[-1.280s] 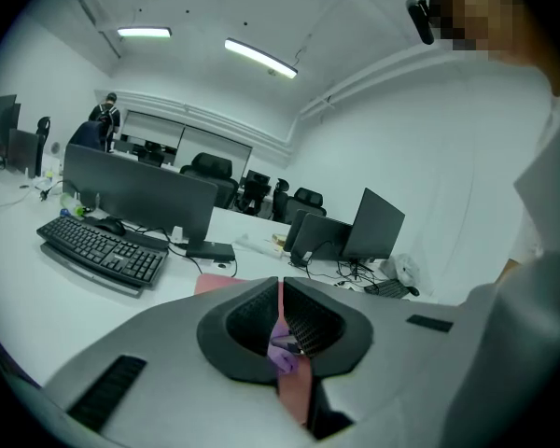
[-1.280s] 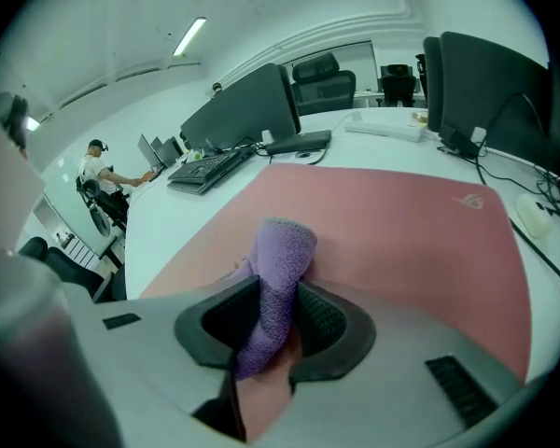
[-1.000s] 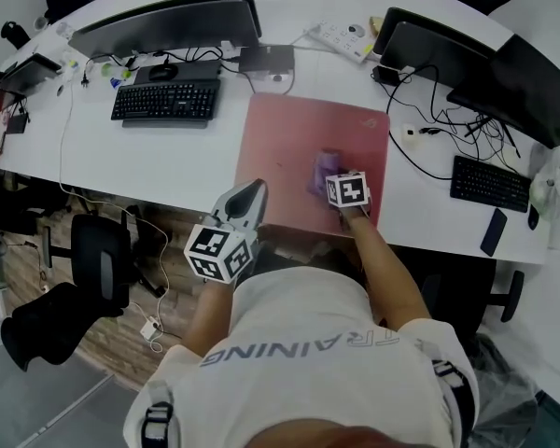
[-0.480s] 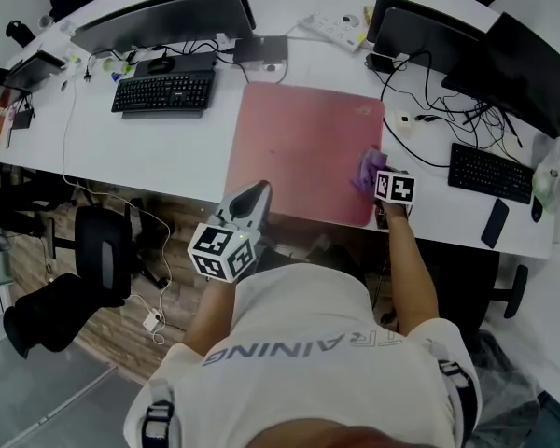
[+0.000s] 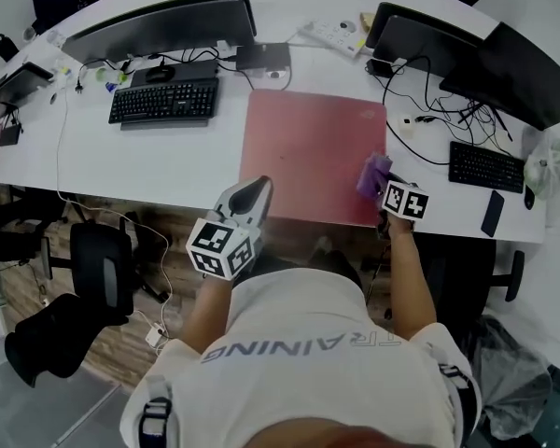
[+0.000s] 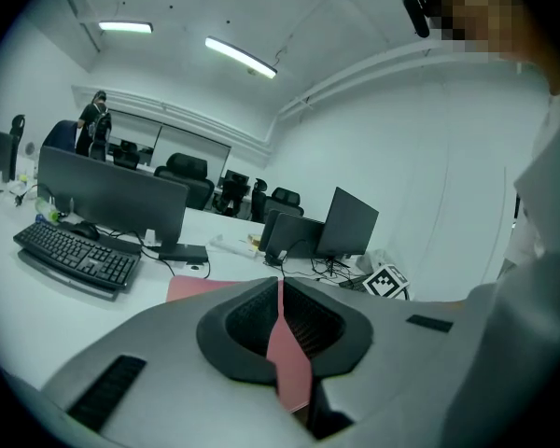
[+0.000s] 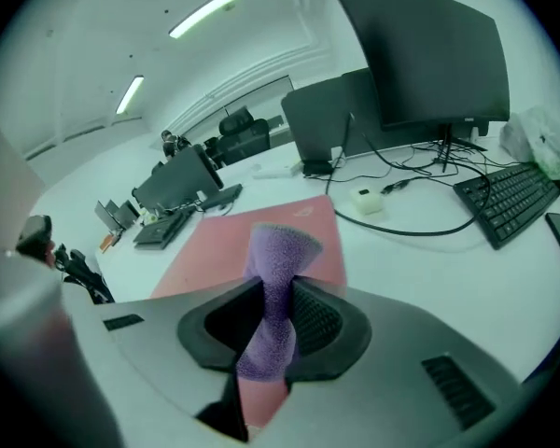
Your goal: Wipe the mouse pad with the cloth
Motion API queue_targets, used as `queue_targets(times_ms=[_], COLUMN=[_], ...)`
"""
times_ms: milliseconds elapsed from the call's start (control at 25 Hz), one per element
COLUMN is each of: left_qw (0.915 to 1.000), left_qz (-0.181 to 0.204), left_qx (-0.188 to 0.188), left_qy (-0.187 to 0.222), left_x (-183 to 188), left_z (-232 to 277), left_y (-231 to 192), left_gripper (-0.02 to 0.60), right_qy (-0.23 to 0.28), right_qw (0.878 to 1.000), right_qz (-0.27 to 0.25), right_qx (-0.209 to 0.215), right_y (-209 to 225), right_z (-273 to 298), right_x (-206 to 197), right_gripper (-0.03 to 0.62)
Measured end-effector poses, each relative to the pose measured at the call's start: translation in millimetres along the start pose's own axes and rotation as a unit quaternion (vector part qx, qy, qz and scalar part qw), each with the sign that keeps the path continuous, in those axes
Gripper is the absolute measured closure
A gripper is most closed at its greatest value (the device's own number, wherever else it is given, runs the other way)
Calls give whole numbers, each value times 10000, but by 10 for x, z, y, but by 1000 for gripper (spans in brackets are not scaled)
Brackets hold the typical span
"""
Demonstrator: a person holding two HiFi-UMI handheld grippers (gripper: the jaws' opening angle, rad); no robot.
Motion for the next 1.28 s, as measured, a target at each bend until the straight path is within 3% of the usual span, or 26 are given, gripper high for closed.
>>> queue_targets(times_ms=[160, 320, 600, 760, 960, 1280], left_qw=[10000, 9999, 9985, 9969, 9959, 9975], left_qz=[-49, -127, -145, -153, -298, -298], left_qx=[-68, 14, 521, 767, 845, 644], left_qy=[3, 9, -49, -118, -144, -72], left_x=[69, 91, 75, 34, -61, -66], left_z=[-235, -539, -1242, -1591, -1817, -1627], left_y=[-345, -731, -1391, -1658, -1748, -1454], left_gripper=[549, 549, 549, 549, 549, 549], right_qy=[134, -62, -742, -916, -1068, -1067], right_qw=[9985, 9926, 9746, 9671, 9631, 9692], right_qz=[66, 158, -256, -582, -1246, -1335], right_qx=[531, 1203, 2096, 2299, 2134, 1774], right_y=[-858, -1794, -3235, -3804, -3993, -3436], right_z=[43, 233, 669, 954, 1188, 1068], right_x=[-51, -278, -1020, -1380, -1693, -1642], right_gripper=[493, 493, 493, 493, 494, 494])
Point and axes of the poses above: the fingertips, and each gripper's own axes: z forward along the fingers, y to its right, x out of its top, the point moved 3 cm from there along -z, backward along the fingers, and after that the axes turned 15 degrees about y, right-handed, at the moved point
